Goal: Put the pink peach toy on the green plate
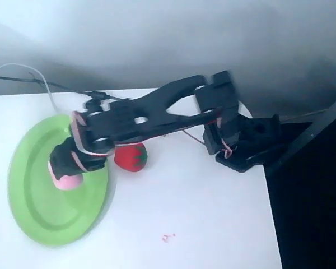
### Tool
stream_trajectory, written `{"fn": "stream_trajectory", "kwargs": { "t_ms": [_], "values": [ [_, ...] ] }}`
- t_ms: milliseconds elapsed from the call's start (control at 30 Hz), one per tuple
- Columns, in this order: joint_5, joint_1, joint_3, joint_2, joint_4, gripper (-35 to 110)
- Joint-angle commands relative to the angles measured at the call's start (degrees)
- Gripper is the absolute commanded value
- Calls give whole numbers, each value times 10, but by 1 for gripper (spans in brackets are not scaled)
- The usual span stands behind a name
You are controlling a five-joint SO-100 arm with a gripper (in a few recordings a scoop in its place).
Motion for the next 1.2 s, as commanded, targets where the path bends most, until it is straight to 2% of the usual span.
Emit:
{"fn": "stream_trajectory", "kwargs": {
  "t_ms": [0,200,367,467,600,1167],
  "values": [
    [-11,0,-99,-76,31,0],
    [-12,-3,-149,-132,123,0],
    [-21,-3,-161,-147,122,0],
    [-17,-1,-166,-152,111,18],
    [-8,0,-164,-156,66,30],
    [13,0,-171,-156,-4,38]
  ]
}}
